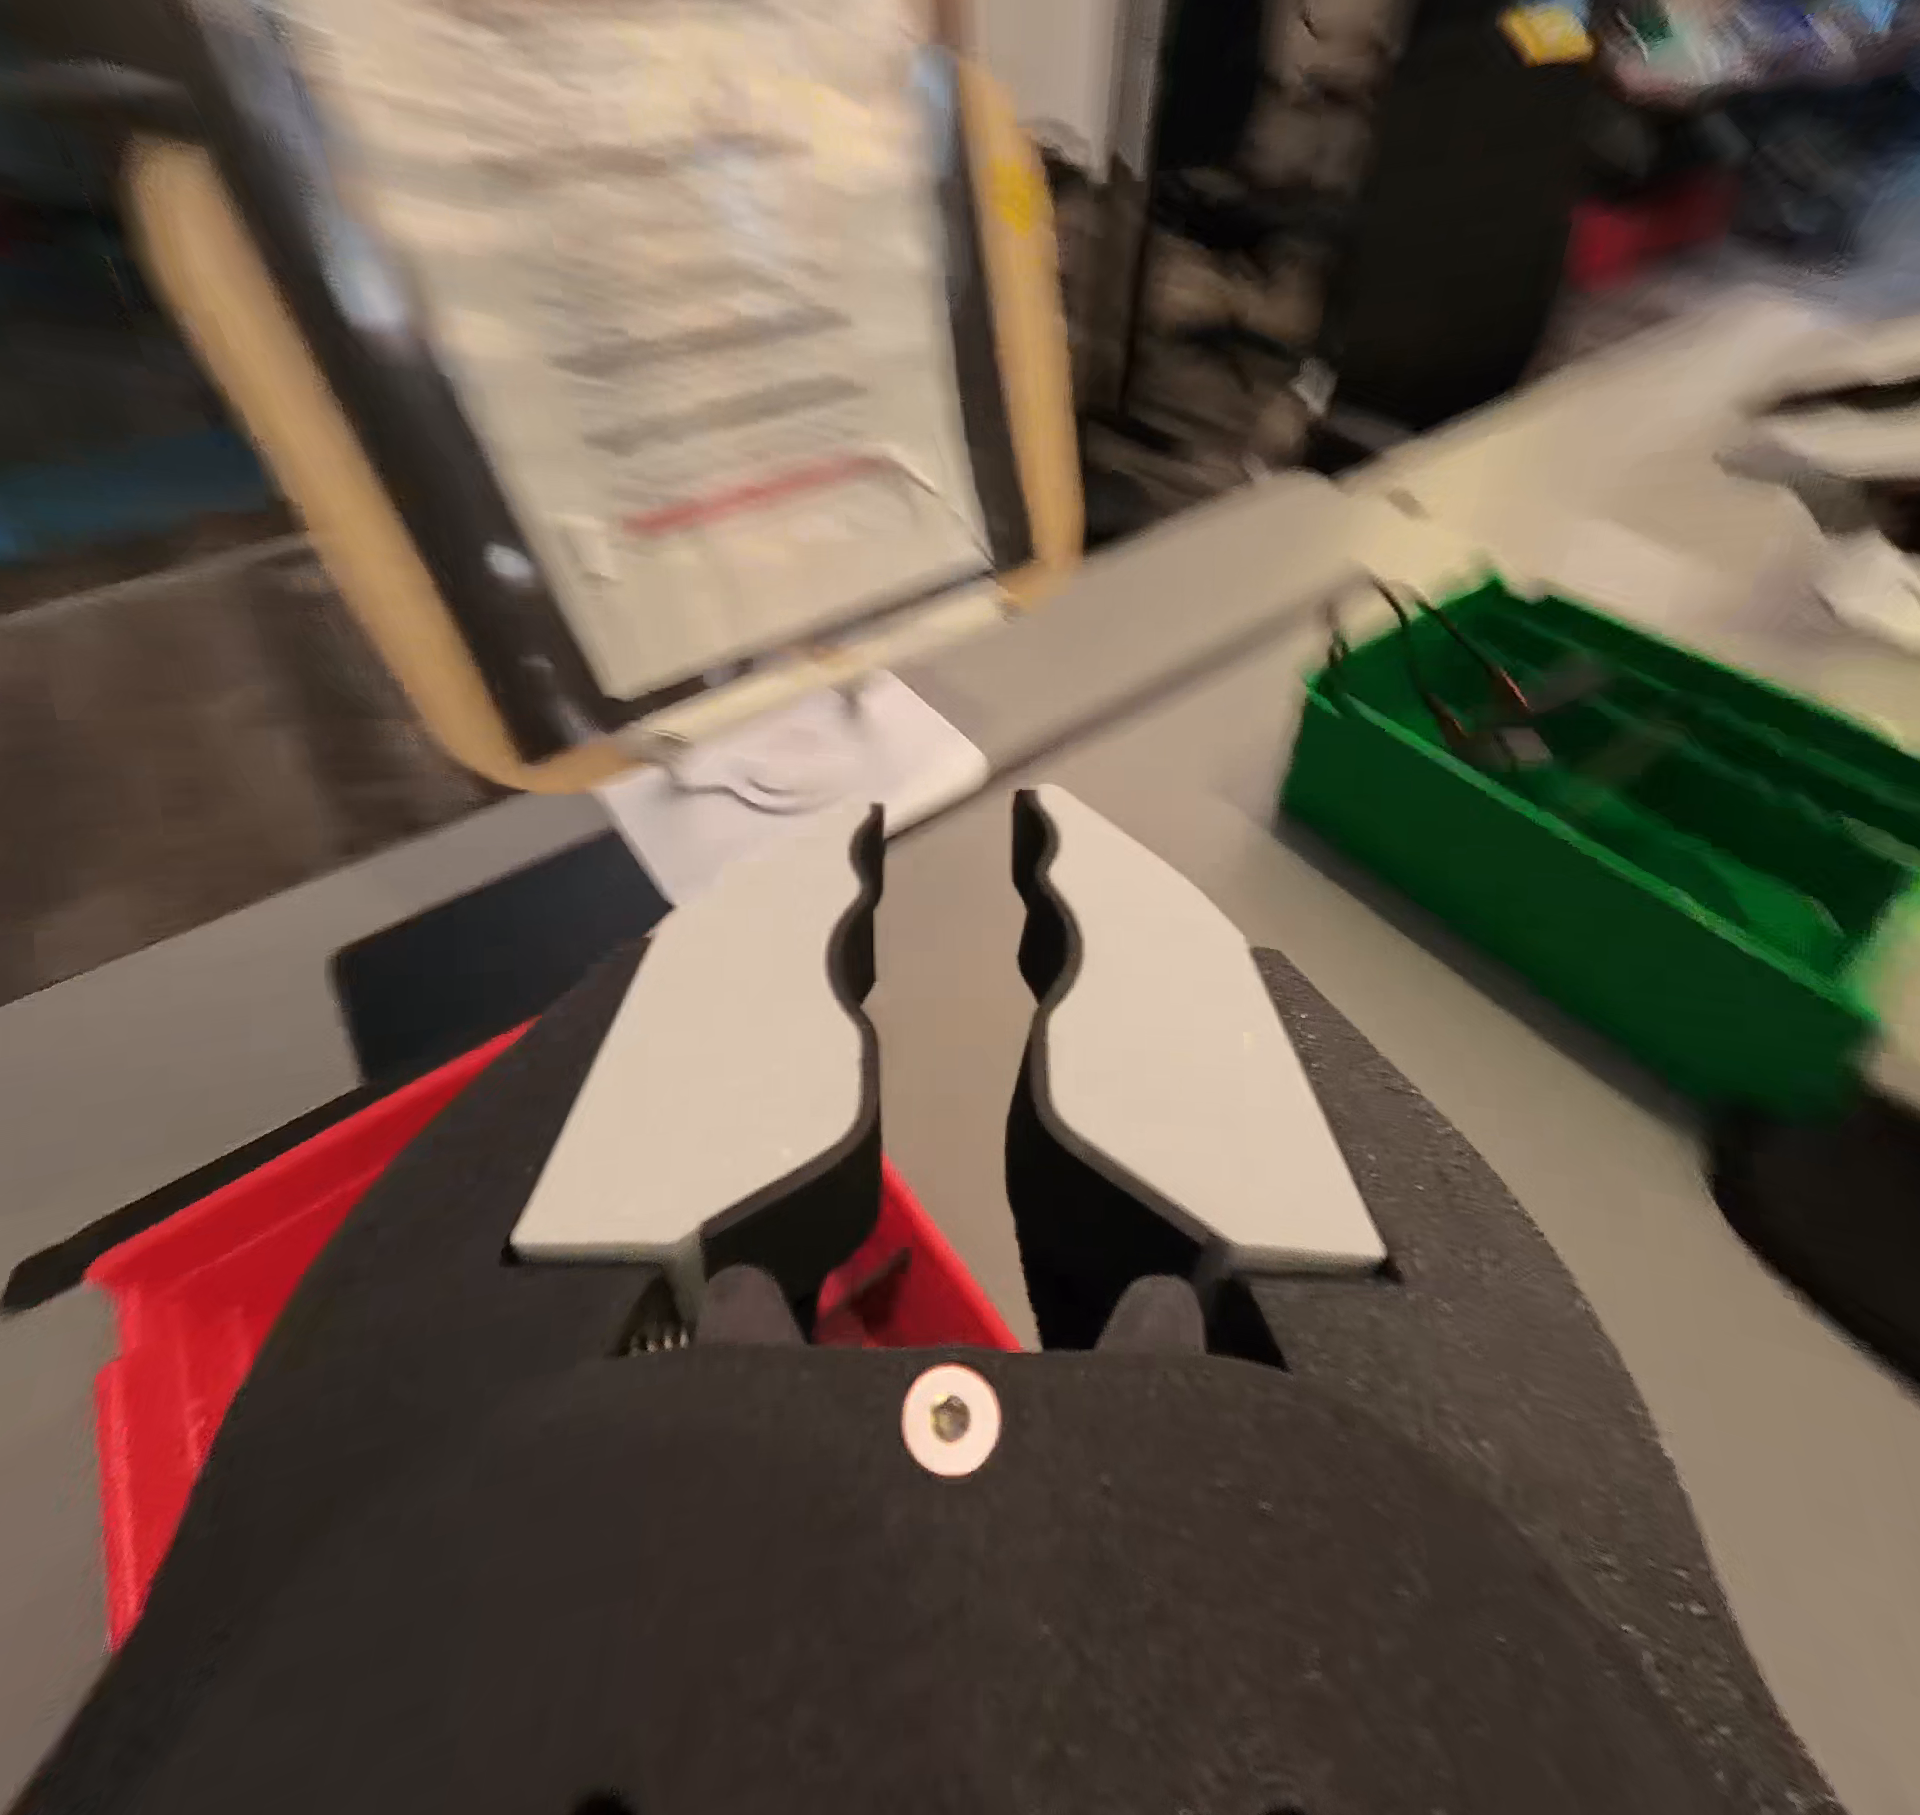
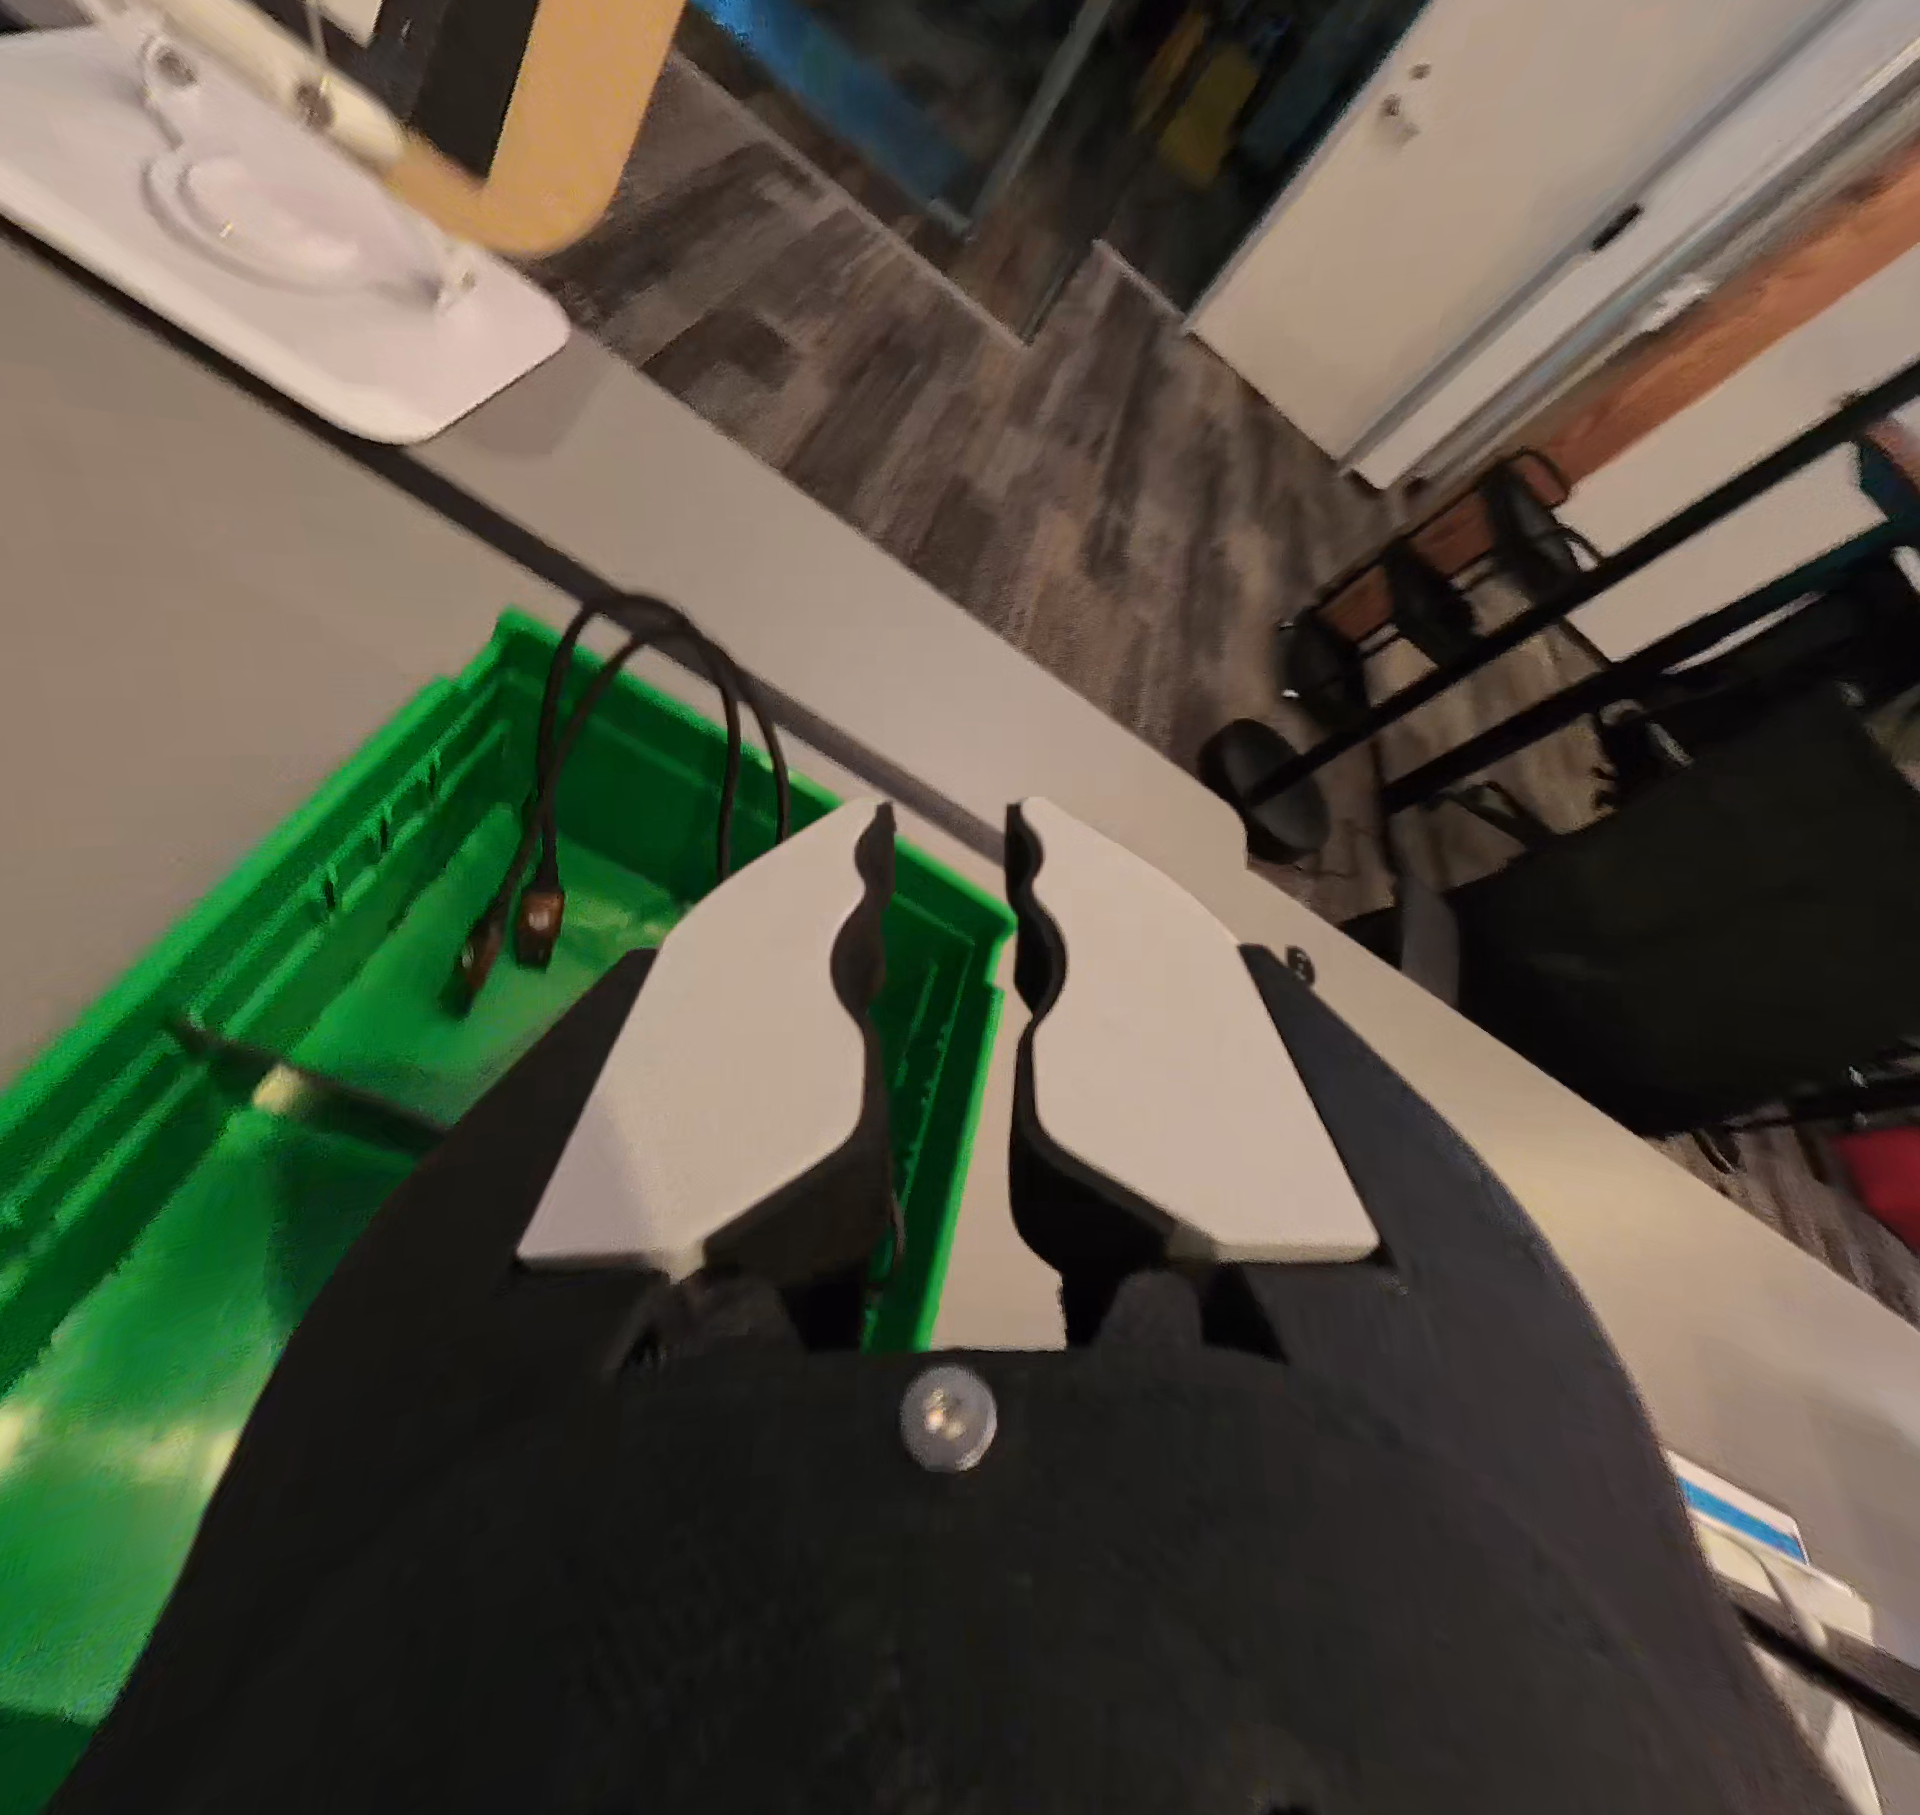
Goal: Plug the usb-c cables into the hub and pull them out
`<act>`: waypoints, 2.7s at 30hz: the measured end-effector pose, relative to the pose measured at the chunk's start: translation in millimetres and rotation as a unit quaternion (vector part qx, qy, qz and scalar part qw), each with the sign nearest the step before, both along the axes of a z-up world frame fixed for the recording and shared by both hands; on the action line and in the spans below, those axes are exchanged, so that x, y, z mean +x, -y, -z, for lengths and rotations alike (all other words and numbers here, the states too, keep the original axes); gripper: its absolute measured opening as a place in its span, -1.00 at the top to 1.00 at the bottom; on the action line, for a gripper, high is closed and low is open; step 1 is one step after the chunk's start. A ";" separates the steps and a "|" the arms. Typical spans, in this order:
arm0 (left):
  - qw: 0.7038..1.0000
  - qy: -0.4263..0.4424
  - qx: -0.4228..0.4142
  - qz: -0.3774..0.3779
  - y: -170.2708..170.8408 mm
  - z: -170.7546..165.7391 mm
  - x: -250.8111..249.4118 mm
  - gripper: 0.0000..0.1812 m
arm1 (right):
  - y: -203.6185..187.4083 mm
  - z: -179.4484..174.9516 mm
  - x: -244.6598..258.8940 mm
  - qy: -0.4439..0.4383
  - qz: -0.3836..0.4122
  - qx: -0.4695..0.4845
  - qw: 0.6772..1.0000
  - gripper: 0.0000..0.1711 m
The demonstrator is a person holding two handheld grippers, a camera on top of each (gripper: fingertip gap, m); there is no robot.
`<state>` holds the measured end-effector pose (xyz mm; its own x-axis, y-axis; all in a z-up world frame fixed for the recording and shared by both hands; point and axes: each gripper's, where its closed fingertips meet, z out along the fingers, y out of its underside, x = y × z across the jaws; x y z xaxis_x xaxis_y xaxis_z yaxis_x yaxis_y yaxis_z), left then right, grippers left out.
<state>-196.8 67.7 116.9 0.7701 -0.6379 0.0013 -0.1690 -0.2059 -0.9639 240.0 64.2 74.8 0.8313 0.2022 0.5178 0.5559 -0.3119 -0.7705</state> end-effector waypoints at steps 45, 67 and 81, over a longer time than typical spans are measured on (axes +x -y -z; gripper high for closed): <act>0.927 -0.202 -0.313 -0.041 75.2 115.1 -108.1 0.44 | 15.6 -50.5 -222.6 0.114 -0.152 0.210 0.959 0.36; 0.808 -0.386 -0.445 -0.001 84.1 192.1 -121.0 0.65 | 12.7 -47.8 -216.4 0.153 -0.160 0.212 0.952 0.41; 0.891 -0.322 -0.280 -0.154 71.6 103.1 -149.0 0.89 | 13.2 -50.8 -206.5 0.153 -0.156 0.211 0.953 0.44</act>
